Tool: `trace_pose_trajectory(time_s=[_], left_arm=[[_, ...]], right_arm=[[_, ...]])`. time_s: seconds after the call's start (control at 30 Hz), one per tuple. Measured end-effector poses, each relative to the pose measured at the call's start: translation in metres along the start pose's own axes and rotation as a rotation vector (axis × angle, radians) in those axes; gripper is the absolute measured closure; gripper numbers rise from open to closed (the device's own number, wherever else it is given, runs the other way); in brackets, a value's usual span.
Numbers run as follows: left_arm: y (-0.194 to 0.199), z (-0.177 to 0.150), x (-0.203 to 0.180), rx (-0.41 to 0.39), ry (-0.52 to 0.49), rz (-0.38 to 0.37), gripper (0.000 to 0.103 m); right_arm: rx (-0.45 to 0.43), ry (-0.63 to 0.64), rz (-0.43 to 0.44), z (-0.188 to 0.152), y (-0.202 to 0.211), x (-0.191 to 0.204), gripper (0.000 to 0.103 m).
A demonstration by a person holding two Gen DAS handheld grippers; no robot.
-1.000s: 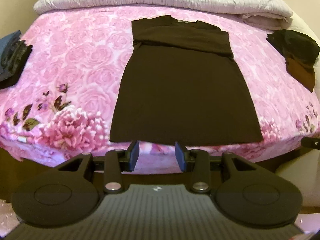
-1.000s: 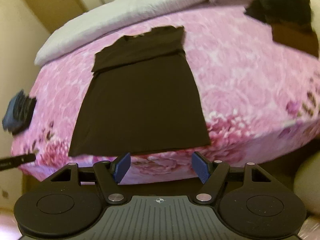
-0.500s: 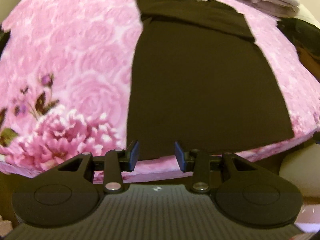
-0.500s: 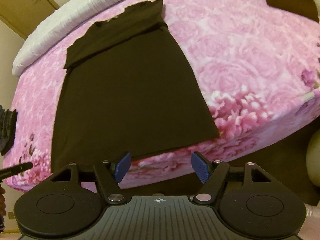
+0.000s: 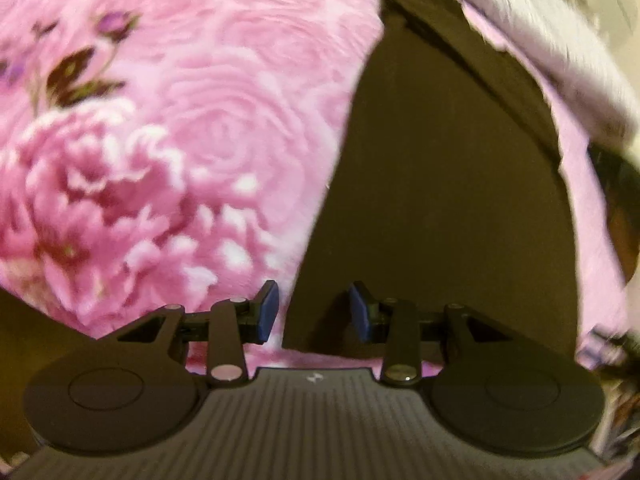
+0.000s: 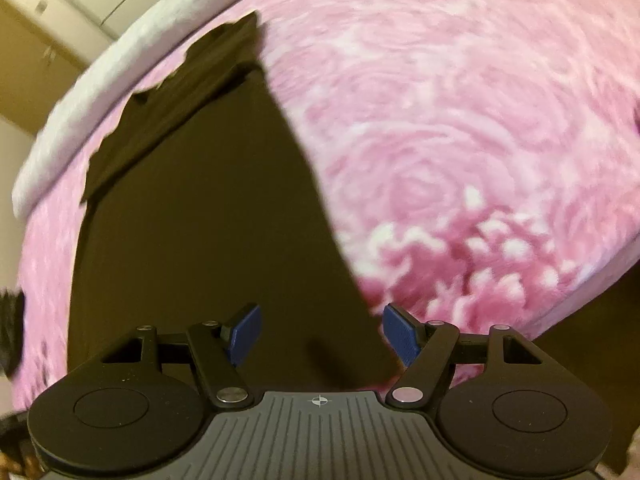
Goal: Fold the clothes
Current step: 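Grasp the shirt hem with both tools and fold it up toward the collar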
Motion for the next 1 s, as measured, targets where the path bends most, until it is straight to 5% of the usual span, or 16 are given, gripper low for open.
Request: trace_pose_trajectory(time_s=[0.27, 0.43, 0.5, 0.83, 0.87, 0.9, 0.97, 1.0], left_arm=[[-0.009, -0.001, 0.008, 0.011, 0.081, -0.158, 0.056], [-0.016, -0.004, 0.02, 0.076, 0.113, -0.292, 0.067], [-0.02, -0.003, 0.024, 0.082, 0.094, -0.29, 0.077], [-0.036, 0.01, 0.016, 0.136, 0.045, -0.388, 0.073], [-0.037, 0.01, 0.012, 0.134, 0.038, -0.391, 0.073], [-0.038, 0.01, 0.009, 0.13, 0.027, -0.391, 0.075], [-0.041, 0.009, 0.007, 0.127, 0.006, -0.378, 0.09], [-0.042, 0.008, 0.007, 0.129, -0.004, -0.369, 0.101]], right_arm=[[-0.004, -0.111, 0.102, 0.0, -0.003, -0.034, 0.032], [0.026, -0.114, 0.179, -0.002, -0.001, -0.039, 0.033], [0.053, -0.11, 0.205, -0.007, -0.003, -0.039, 0.043], [0.113, -0.115, 0.312, -0.009, -0.021, -0.039, 0.048], [0.118, -0.112, 0.311, -0.008, -0.021, -0.039, 0.05], [0.123, -0.109, 0.304, -0.008, -0.021, -0.04, 0.064], [0.13, -0.101, 0.28, -0.008, -0.022, -0.041, 0.092], [0.132, -0.095, 0.274, -0.007, -0.021, -0.04, 0.092]])
Point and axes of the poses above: each gripper's, at about its wrist camera, not at the fingertips, and y roughly against the way its jaws point, x to its left, z to its top, the point moved 5 cm from there along -y, roughly the way its jaws point, and after that the axes turned 14 degrees about z, right-handed, at the moved point
